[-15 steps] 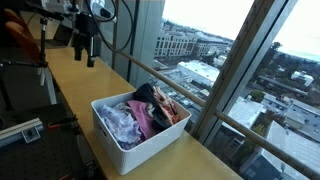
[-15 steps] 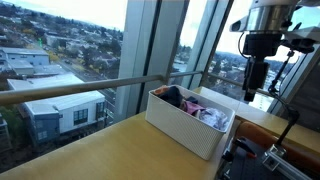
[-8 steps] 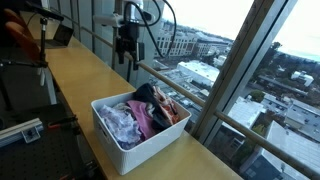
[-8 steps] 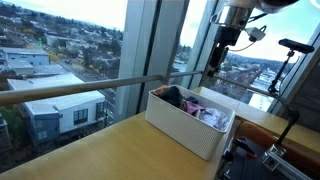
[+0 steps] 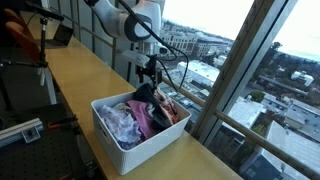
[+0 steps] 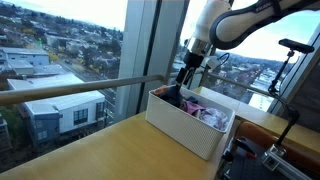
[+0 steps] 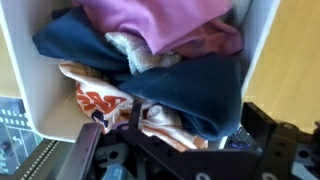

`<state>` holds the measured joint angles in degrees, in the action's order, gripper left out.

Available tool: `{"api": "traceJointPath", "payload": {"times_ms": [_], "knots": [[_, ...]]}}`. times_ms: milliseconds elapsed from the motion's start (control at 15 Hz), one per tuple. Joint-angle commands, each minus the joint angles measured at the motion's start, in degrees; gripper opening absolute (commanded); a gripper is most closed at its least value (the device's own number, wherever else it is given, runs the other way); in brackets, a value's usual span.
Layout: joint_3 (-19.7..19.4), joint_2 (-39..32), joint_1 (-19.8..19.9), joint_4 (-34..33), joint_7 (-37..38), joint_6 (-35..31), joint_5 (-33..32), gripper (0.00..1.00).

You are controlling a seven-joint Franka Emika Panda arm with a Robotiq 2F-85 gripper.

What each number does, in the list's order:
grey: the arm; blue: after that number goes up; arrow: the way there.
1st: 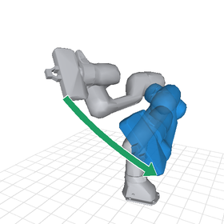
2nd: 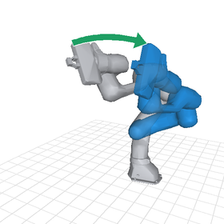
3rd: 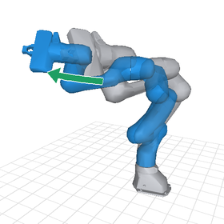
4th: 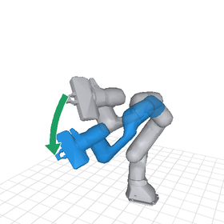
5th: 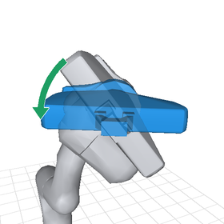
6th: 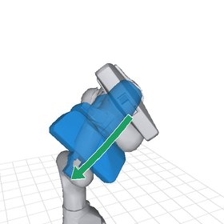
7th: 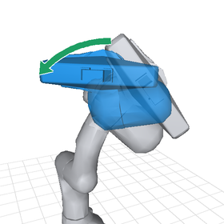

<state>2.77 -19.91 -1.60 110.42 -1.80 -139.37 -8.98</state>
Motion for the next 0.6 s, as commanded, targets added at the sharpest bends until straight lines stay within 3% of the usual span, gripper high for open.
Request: {"api": "traceJointPath", "payload": {"times_ms": [0,200,533], "knots": [[-2.5,-9.2,0.5,-9.7,-2.0,-2.3,-1.1,1.0],[-2.8,-16.5,2.4,-14.7,-4.4,-1.4,1.1,1.0],[-2.5,-27.2,4.1,-17.7,-5.0,-0.5,2.8,1.0]]}}
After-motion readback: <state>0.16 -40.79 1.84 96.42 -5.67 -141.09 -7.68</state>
